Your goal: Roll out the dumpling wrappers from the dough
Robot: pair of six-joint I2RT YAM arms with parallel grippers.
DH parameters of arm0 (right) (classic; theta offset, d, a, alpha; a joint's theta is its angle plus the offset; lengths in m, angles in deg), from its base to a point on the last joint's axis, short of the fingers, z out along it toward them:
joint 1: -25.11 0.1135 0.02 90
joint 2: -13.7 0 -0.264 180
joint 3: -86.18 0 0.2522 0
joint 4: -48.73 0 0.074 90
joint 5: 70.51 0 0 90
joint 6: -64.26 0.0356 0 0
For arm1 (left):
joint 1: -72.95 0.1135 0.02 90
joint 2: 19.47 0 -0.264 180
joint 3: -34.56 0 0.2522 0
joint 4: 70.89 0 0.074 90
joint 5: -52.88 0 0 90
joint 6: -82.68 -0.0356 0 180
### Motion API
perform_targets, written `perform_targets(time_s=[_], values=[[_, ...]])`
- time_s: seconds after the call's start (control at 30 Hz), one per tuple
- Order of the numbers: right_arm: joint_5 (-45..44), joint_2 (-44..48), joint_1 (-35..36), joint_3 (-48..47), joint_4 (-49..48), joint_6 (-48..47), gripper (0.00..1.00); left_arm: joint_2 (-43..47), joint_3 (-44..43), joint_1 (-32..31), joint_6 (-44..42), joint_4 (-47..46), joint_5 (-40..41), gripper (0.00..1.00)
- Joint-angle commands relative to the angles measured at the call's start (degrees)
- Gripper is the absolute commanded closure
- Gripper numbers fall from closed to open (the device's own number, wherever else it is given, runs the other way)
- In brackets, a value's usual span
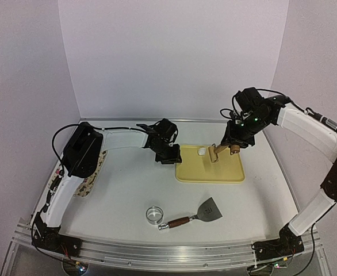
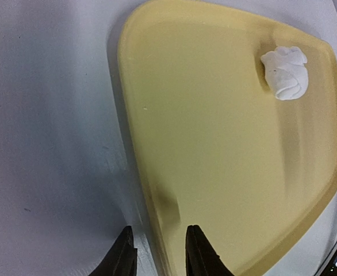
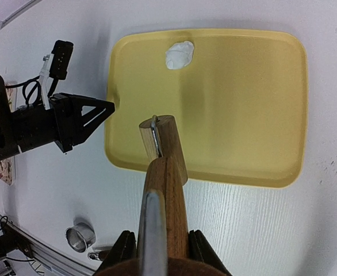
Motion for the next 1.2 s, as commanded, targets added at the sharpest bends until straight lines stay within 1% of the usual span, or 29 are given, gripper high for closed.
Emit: perform_targets(time_s=[0.0, 0.13, 0.27, 0.3, 0.4, 0.53, 0.63, 0.87, 1.17], values=[[-0.6, -1.2, 0.0, -3.1, -0.7, -1.1, 1.00, -1.4, -3.1, 0.2, -1.3, 1.6, 1.7, 0.73], [-0.1, -2.4, 0.0, -4.4, -0.7, -1.7, 1.00, -2.0, -2.4, 0.1, -2.5, 1.0, 3.3, 0.84], [0.7, -3.5, 0.0, -6.0, -0.6, -2.5, 1.00, -2.8, -2.2, 0.1, -4.0, 1.6, 4.8, 0.98], [0.7, -3.6, 0.0, -6.3, -0.5, -2.6, 1.00, -2.7, -2.2, 0.1, -4.1, 2.0, 5.0, 0.99], [1.2, -3.7, 0.0, -6.6, -0.5, -2.5, 1.00, -1.8, -1.1, -0.1, -4.1, 3.0, 5.5, 1.00], [2.6, -4.2, 0.0, -6.5, -0.2, -2.6, 1.00, 1.9, 5.0, -0.9, -3.9, 1.9, 6.2, 1.00], [2.9, -4.1, -0.1, -6.1, 0.4, -2.8, 1.00, 4.5, 9.1, -1.8, -2.7, 2.0, 4.3, 1.00], [2.5, -4.6, 0.0, -5.3, 2.9, -4.1, 1.00, 9.7, 16.8, -5.2, -0.3, 2.1, 4.2, 1.00], [2.4, -9.4, 0.1, -9.7, 8.3, -7.9, 1.00, 11.3, 18.8, -6.6, -0.2, 1.7, 3.8, 1.00]])
